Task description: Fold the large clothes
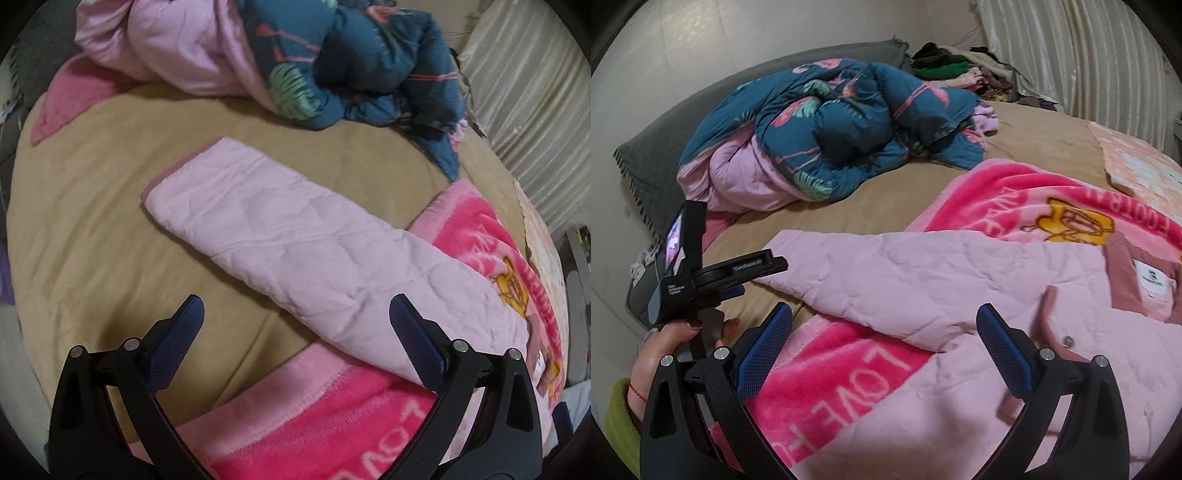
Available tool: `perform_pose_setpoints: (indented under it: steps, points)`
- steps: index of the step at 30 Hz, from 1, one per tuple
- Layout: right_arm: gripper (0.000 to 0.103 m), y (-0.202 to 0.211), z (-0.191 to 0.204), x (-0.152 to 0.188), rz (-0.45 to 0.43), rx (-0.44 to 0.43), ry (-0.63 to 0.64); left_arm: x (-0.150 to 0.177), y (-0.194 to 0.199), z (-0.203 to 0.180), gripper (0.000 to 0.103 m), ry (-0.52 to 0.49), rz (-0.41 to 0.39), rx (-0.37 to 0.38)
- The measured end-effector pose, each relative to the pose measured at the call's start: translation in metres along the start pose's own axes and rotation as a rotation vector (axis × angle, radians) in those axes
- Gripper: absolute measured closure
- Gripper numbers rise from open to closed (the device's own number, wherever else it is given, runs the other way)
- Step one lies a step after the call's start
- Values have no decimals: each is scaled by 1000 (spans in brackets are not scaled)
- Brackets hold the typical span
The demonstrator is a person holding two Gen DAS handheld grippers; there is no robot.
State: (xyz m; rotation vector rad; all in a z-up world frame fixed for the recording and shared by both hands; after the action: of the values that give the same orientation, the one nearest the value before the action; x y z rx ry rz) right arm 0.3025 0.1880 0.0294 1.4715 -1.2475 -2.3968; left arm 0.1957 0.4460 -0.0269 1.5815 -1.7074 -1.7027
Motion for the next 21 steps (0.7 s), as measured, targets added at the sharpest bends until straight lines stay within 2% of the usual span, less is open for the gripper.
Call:
perform_pose_setpoints:
  steps: [4, 7, 10, 13, 17, 19, 21]
  points:
    - [4, -17, 7, -1, 25, -20, 14, -3, -15, 10, 9, 25, 24, -19]
    - [4, -27, 9, 2, 40, -32, 19, -6, -31, 19, 9, 53, 63, 21]
    - [4, -34, 9, 5, 54, -36, 20, -9, -41, 28, 9, 66, 73, 1]
    - [4, -40, 4, 9, 66, -33, 14, -13, -52, 37, 9, 97, 90, 19]
    - [4, -46, -6, 15, 84, -29, -20, -16, -66, 46, 9, 170, 98, 65]
    - [4, -45, -12, 18, 87, -28, -34, -18, -72, 49, 9, 205, 95, 105]
    - [4, -41, -18, 21, 91, -27, -43, -21, -82, 51, 9, 251, 111, 176]
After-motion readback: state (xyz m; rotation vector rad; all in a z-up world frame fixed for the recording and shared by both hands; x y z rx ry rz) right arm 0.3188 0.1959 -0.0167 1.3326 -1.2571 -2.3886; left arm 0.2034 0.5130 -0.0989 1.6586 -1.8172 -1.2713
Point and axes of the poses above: each gripper's, at about its wrist camera, not at the fingertips, and y roughly against the way its jaws point, z to its left, x to its underside, the point moved 1 cm from there along -y, roughly the way its jaws point, and after that the axes turned 1 degree about x, right-handed, at the moved point
